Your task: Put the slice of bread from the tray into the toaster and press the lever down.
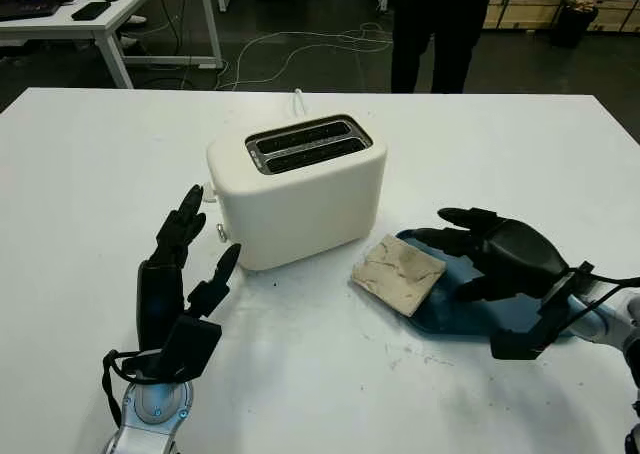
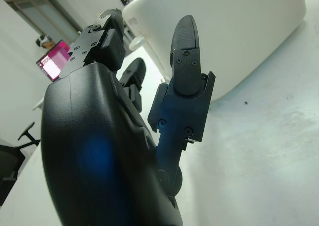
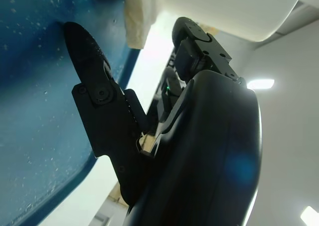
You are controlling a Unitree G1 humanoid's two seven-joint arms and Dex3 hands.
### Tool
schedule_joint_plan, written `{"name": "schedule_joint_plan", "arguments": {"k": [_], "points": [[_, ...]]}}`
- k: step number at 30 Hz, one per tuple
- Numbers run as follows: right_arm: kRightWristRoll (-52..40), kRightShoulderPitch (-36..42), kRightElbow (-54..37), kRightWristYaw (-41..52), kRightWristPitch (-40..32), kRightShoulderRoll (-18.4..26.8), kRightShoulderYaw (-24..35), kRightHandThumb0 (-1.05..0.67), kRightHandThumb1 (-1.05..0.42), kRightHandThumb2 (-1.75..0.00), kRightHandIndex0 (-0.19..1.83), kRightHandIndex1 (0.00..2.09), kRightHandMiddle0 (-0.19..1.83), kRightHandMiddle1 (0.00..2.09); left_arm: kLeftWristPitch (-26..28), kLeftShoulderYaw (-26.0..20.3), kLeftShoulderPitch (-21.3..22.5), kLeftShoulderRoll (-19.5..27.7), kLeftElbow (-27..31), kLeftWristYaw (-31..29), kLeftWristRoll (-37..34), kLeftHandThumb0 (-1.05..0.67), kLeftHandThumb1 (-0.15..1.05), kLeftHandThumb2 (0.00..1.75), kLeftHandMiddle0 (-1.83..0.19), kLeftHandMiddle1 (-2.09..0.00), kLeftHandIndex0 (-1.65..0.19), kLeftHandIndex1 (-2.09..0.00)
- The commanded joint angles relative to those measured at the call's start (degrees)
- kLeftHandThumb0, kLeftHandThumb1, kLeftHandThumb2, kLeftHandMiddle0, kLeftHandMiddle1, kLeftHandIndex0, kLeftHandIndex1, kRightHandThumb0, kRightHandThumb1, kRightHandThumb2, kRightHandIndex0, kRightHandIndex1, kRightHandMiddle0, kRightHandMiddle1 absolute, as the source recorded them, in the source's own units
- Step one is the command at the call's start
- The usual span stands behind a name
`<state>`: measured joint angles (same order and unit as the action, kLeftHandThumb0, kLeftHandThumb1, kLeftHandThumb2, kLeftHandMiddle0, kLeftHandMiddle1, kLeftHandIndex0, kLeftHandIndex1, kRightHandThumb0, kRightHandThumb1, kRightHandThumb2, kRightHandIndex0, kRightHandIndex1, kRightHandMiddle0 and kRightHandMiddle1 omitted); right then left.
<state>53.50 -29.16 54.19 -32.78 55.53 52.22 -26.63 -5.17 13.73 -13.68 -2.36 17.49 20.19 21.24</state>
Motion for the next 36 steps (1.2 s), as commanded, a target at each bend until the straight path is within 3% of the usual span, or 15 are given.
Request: {"name": "schedule_joint_plan", "arguments": {"k": [1,36], "points": [[1.1,-1.2,0.5,-1.7,0.2,-0.7,-0.7,-0.57,-0.77,-0.01,0.28,0.01,0.39,0.01,-0.6,-0.1,-0.3,-1.0,0.4,-0.1,0.2,-0.52,0.92,0.25,-0.14,-0.55,-0.30,-0.01],[7.4,-5.0,5.5,-14.1,-4.6,-4.5,-9.5,-0.53,-0.76,0.00,0.30,0.01,0.46,0.01,-0.7,-0.3,-1.4,-1.2,1.6,-0.2,0.0,-0.49,0.92,0.24,-0.13,-0.56,-0.31,0.00]]}}
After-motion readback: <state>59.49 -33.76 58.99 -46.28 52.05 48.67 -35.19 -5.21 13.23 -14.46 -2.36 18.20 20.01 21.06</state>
